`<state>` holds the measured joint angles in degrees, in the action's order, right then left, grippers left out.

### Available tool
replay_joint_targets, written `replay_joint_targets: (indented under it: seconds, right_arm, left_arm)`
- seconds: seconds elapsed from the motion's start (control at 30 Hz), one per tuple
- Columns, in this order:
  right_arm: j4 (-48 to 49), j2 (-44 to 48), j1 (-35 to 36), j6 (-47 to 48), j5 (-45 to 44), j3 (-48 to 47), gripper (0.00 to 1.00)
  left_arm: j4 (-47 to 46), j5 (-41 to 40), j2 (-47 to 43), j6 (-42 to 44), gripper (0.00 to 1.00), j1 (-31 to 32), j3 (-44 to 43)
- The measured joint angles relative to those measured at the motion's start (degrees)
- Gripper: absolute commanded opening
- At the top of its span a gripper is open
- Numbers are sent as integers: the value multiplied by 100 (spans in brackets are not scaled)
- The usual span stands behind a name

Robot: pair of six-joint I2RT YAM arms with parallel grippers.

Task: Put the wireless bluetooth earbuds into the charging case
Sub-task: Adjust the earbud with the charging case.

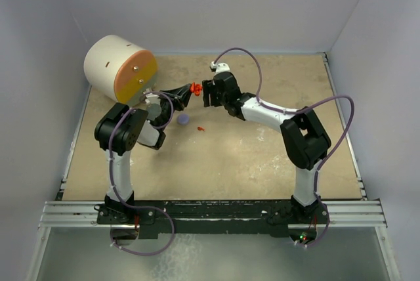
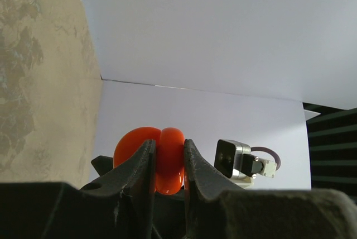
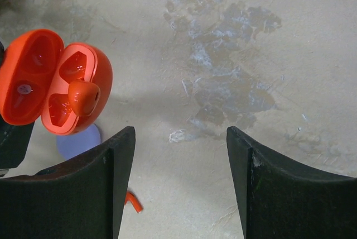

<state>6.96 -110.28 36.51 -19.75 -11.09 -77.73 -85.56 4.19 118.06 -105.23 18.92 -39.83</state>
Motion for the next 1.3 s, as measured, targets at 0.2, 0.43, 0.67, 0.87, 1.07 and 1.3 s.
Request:
replay_joint_targets:
  seconds: [0.2, 0.43, 0.67, 0.87, 1.07, 1.3]
  right_arm:
    - [-94, -42, 42, 9, -39, -94, 69]
    - [-98, -109, 61, 28, -109, -319, 69]
    - [-157, -142, 61, 31, -188, -435, 69]
    - [-223, -293, 63, 26, -249, -525, 69]
    - [-302, -339, 61, 24, -280, -533, 69]
    - [-323, -339, 61, 26, -275, -562, 70]
  left_arm:
    - [-4, 0, 24, -4, 0, 7, -2]
    - [-9, -2, 122, -20, 0, 57, -2]
    - [-17, -9, 203, -26, 0, 66, -2]
    - [-28, -17, 205, -63, 0, 85, -2]
    - [-37, -17, 205, -68, 0, 116, -2]
    - [-44, -20, 205, -70, 0, 125, -2]
